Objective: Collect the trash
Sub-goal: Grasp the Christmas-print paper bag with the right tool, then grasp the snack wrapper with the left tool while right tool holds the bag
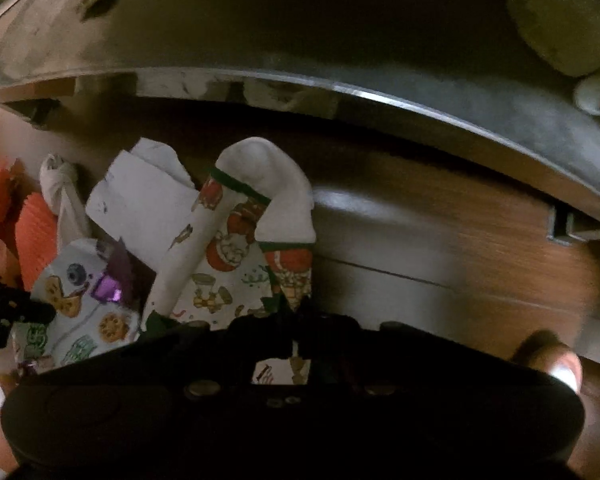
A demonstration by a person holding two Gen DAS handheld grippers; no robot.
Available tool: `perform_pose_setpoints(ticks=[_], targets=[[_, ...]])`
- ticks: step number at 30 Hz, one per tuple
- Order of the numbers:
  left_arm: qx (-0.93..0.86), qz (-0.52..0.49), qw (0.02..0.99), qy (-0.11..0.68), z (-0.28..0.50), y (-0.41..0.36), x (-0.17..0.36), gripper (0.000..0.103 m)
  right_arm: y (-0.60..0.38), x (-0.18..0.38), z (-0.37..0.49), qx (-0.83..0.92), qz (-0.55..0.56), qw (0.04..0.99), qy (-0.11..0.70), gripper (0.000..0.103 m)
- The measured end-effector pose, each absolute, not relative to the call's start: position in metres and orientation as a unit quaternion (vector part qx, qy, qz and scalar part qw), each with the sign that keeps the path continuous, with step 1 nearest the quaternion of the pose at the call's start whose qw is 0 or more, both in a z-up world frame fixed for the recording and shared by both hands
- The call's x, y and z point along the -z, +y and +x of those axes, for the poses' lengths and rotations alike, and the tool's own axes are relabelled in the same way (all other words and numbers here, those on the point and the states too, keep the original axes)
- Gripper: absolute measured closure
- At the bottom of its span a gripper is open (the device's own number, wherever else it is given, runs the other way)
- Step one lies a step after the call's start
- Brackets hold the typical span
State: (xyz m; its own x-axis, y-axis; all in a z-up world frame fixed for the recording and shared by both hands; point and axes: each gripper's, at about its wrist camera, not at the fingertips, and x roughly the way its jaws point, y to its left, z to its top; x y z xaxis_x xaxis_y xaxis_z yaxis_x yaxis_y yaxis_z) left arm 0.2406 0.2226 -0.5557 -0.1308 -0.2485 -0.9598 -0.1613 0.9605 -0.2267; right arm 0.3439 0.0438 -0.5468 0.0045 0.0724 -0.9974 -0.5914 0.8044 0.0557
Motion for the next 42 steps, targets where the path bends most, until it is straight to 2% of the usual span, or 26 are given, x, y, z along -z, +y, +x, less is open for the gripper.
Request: perform_pose_setpoints(ticks=[15,20,25,27,28,29,30,31,42], targets=[[0.02,-0.11,0.692,0.713,0.244,0.193,0.445,0.102,0.027,0.41,0.314,-0.228,-0.177,0.733,0.616,0.101],[0.009,-0.133,0.698,0.703,0.239,0.199,0.443,0.101,0.005,0.365,0.3,-0.245,-0.158,0.741,0.605,0.101],[-0.001,-0.143,0.688,0.711,0.242,0.199,0.456,0.098,-0.003,0.352,0.299,-0.237,-0.136,0.74,0.615,0.101],[-0.004,-0.149,0.685,0.713,0.244,0.201,0.466,0.092,-0.001,0.359,0.306,-0.236,-0.131,0.737,0.619,0.101],[-0.003,-0.15,0.684,0.714,0.245,0.202,0.472,0.082,-0.003,0.36,0.307,-0.235,-0.128,0.736,0.622,0.101],[-0.002,-0.15,0.683,0.715,0.246,0.201,0.478,0.064,-0.002,0.365,0.31,-0.234,-0.126,0.733,0.626,0.101],[-0.002,-0.149,0.683,0.715,0.247,0.201,0.485,0.053,-0.001,0.368,0.311,-0.231,-0.122,0.731,0.631,0.101],[-0.006,-0.146,0.685,0.714,0.247,0.201,0.491,0.035,-0.001,0.372,0.312,-0.228,-0.118,0.727,0.637,0.101],[-0.033,-0.203,0.691,0.693,0.284,0.181,0.536,0.033,-0.004,0.394,0.325,-0.208,-0.102,0.701,0.675,0.101]])
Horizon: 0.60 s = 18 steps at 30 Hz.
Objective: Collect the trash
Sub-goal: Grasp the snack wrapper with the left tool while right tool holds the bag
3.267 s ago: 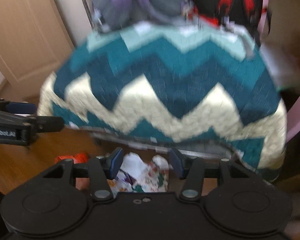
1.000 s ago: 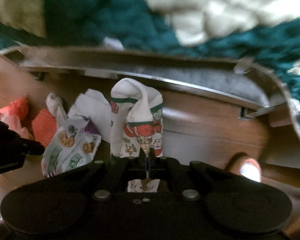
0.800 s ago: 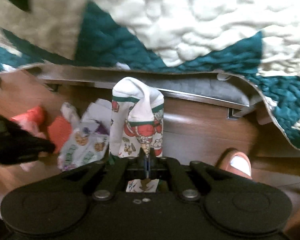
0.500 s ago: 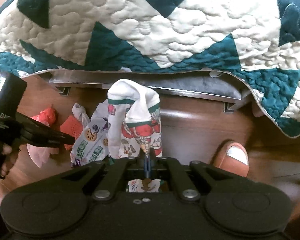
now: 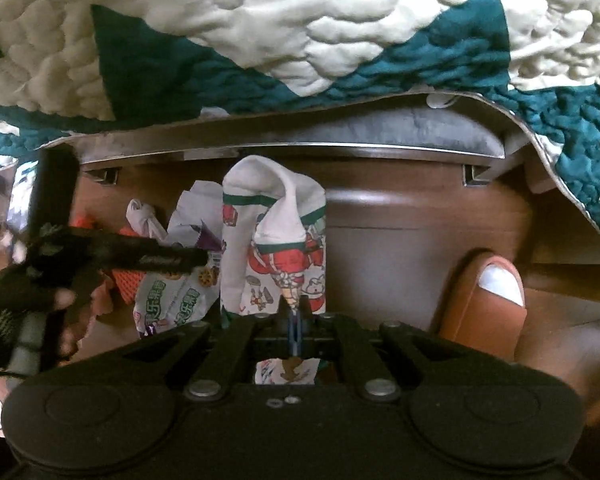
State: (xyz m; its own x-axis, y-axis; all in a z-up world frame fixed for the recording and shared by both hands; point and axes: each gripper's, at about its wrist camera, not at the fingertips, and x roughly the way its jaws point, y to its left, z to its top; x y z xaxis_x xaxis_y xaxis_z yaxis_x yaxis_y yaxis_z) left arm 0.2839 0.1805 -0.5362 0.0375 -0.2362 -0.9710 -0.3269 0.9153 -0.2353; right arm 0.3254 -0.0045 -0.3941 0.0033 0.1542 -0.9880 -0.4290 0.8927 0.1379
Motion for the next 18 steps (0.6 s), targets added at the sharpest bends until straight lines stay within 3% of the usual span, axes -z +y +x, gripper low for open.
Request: perform_pose_setpoints(ticks=[6,9,11,14,18], targets=[[-0.108,-0.31,0.636,0.698,0.294,0.193,0.57,0.036,-0.005,0.397,0.321,-0.213,-0.102,0.691,0.683,0.101],[-0.138,-0.343,0.613,0.698,0.296,0.2,0.583,0.044,-0.006,0.398,0.322,-0.213,-0.1,0.688,0.687,0.101],[-0.147,-0.354,0.6,0.703,0.298,0.201,0.591,0.057,-0.005,0.398,0.322,-0.211,-0.098,0.686,0.689,0.101],[-0.148,-0.361,0.592,0.705,0.3,0.2,0.596,0.068,-0.004,0.398,0.322,-0.214,-0.097,0.685,0.69,0.101],[-0.152,-0.365,0.592,0.702,0.296,0.199,0.594,0.073,-0.002,0.397,0.322,-0.219,-0.102,0.685,0.687,0.101]])
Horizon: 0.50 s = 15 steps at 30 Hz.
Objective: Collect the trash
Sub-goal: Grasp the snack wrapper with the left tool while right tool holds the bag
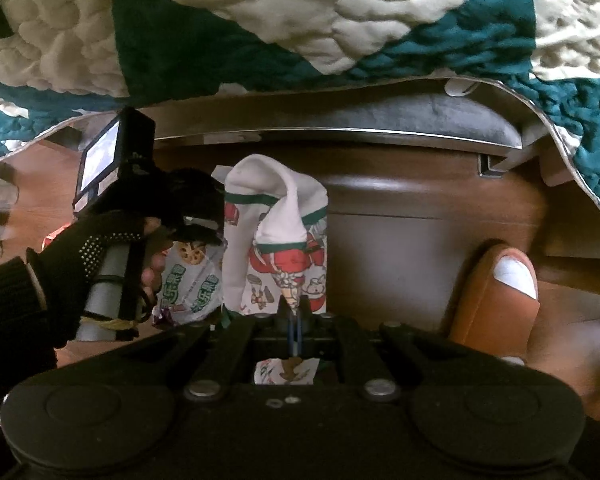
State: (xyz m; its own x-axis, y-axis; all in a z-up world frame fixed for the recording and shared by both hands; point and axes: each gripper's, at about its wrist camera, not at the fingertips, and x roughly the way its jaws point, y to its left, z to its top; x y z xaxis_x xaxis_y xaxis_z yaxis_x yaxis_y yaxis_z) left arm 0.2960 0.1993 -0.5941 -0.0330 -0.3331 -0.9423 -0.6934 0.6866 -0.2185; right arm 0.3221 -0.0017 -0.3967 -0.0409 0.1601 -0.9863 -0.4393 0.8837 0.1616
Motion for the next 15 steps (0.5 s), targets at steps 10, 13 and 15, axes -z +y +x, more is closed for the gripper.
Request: perform_pose_setpoints(ticks=[10,13,15], targets=[[-0.162,-0.365,0.605,0.689,0.27,0.196,0.542,0.075,0.001,0.391,0.318,-0.206,-0.131,0.704,0.667,0.101],[-0.162,-0.362,0.616,0.681,0.261,0.196,0.512,0.075,-0.001,0.388,0.32,-0.2,-0.131,0.712,0.66,0.101],[-0.16,-0.361,0.624,0.674,0.254,0.198,0.489,0.075,-0.004,0.384,0.321,-0.194,-0.124,0.719,0.656,0.101]])
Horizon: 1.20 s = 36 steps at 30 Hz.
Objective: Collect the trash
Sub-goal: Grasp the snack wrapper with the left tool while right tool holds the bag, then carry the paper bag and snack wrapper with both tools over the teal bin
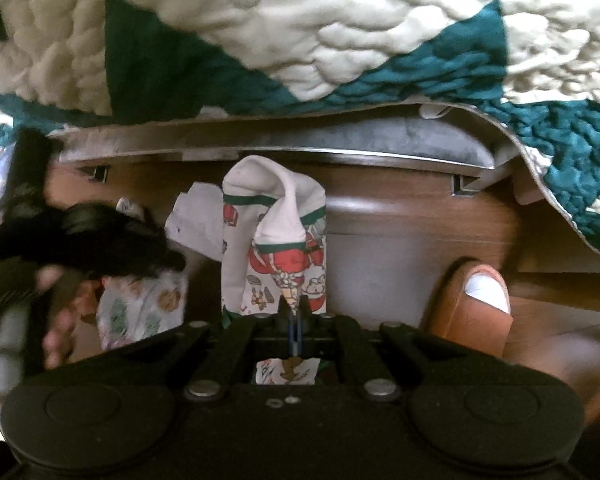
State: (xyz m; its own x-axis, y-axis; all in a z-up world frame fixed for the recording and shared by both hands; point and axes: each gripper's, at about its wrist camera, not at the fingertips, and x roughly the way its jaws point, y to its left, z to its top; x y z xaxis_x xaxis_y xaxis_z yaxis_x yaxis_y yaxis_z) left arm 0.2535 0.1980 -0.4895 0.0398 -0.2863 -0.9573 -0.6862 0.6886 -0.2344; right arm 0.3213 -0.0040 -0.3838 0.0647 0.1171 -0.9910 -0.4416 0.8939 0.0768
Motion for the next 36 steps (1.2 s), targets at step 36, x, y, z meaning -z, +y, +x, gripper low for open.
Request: perform_pose_setpoints(ticks=[36], targets=[[0.061,-0.236,0.909,0.337,0.202,0.035,-0.029,0.075,-0.195,-0.04,0.211,-0.224,-0.04,0.934,0.275,0.101]])
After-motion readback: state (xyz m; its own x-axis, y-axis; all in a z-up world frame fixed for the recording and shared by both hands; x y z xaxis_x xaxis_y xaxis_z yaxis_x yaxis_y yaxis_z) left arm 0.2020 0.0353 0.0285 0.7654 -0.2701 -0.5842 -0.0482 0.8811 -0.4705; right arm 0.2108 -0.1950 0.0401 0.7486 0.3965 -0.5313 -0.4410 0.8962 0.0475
